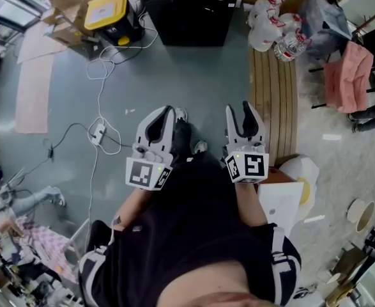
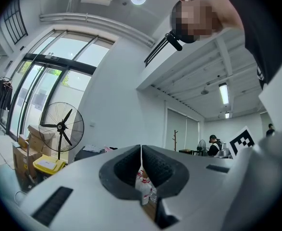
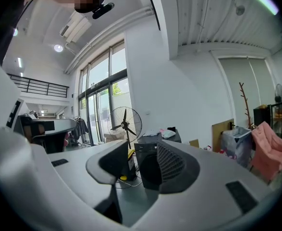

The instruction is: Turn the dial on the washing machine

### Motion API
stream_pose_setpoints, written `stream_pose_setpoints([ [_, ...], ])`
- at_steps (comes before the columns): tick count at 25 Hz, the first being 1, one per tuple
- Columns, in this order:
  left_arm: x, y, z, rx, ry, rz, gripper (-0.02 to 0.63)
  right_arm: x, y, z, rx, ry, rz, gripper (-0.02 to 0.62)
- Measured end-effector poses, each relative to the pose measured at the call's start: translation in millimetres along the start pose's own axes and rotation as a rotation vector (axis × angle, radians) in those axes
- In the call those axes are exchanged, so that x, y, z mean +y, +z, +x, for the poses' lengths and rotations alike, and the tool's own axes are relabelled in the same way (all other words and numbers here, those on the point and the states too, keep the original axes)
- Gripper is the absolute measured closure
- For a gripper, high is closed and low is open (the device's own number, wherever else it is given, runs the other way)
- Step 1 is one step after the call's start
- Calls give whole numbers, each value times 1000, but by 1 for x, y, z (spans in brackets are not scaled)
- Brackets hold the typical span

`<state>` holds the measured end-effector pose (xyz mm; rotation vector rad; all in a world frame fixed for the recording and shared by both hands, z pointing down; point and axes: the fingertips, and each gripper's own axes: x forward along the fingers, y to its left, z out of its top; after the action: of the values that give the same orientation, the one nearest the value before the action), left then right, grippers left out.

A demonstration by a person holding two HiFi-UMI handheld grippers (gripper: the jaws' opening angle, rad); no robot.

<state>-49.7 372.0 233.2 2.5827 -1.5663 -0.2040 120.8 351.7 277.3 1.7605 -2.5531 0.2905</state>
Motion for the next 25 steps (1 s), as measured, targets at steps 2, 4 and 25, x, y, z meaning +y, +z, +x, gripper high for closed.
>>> stream_pose_setpoints([
  [2, 11, -7, 18, 10, -1, -5, 578, -7, -4, 20, 12, -2, -2, 403],
  [4, 24, -14, 41, 15, -7, -12, 578, -17, -7, 45, 20, -11, 0, 403],
  [25, 216, 5, 348, -22, -156, -27, 578, -124, 0, 436, 95, -102, -124, 380],
])
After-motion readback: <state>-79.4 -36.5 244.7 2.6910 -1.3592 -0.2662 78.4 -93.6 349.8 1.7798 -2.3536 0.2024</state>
